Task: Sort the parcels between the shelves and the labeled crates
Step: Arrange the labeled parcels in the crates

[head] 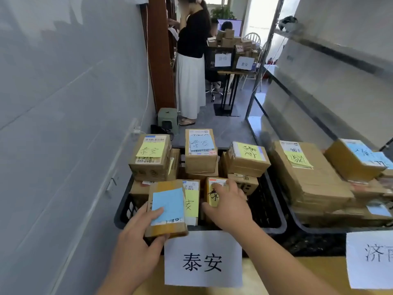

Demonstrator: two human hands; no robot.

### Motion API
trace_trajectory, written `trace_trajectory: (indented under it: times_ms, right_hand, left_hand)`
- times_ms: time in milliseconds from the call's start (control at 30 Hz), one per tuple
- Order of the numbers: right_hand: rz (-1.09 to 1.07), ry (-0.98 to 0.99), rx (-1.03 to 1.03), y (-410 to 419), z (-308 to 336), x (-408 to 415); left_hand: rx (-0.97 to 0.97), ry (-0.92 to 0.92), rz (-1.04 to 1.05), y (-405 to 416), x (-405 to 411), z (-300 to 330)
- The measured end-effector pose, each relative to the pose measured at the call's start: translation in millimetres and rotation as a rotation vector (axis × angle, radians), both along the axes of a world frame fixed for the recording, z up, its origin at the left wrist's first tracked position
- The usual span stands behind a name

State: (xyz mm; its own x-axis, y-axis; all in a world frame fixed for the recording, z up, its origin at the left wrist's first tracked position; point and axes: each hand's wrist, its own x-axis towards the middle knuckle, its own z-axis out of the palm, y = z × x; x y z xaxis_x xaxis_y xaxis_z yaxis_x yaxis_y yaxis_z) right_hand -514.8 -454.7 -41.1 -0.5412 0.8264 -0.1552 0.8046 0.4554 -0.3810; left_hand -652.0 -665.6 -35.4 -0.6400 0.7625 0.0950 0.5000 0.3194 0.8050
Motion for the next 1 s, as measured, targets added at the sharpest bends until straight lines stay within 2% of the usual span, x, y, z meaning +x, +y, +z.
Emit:
trace_trajectory:
  times_ms: [467,733,1000]
  right_hand:
    - [-0.054,0.011,-0.021,30.6,-5.7,53.1]
    - [0.010,0.059,-0.068,46.2,-12.1,68.8]
    - [0.036,0.123,-0.092,43.8,-18.1,72.2]
  left_hand:
    - [0.000,0.158,-0.257,86.8,30.1,-10.9]
    - [-0.273,0.455,-0.231,126.0,44.0,-31.7]
    - [-0.376,0.673,-0.182,123.9,54.3,-49.4]
